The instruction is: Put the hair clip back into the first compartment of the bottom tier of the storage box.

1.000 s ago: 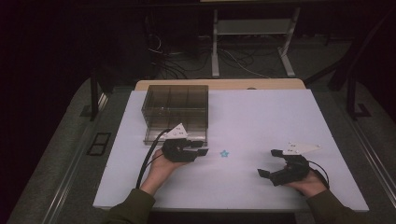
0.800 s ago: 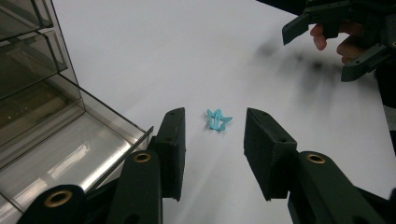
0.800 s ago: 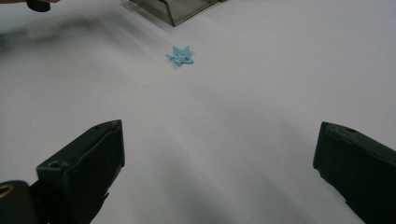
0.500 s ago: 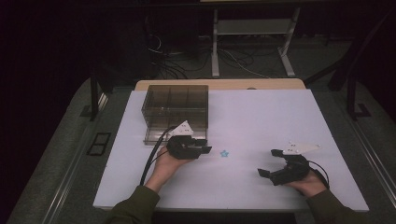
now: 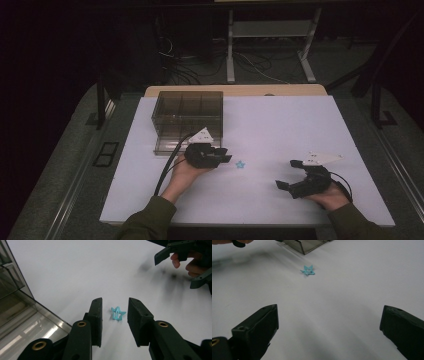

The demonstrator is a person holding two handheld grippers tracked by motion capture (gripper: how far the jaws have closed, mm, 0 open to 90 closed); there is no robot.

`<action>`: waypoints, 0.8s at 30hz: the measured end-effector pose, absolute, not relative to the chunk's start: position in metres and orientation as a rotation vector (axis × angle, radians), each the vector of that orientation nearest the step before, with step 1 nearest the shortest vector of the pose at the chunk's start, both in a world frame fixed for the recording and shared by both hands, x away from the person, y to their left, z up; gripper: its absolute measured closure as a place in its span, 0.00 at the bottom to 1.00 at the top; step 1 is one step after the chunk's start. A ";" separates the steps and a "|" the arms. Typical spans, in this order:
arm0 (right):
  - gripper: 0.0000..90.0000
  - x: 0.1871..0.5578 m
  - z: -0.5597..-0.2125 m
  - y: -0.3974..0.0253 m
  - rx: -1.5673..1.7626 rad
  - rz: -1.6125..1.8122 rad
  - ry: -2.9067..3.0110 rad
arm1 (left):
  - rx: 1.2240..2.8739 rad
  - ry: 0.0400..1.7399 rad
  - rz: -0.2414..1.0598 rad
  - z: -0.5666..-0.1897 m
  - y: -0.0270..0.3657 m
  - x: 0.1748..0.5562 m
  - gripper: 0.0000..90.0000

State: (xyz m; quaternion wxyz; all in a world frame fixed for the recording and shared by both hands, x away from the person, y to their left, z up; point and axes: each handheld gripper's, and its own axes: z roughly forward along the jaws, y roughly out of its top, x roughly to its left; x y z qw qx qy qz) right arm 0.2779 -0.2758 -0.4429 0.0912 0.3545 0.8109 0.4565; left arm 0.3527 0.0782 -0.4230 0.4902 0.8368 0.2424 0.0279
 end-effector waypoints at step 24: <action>0.02 0.277 -0.443 -0.275 1.044 1.359 2.416 | 2.069 0.574 0.014 -0.441 0.044 0.363 0.73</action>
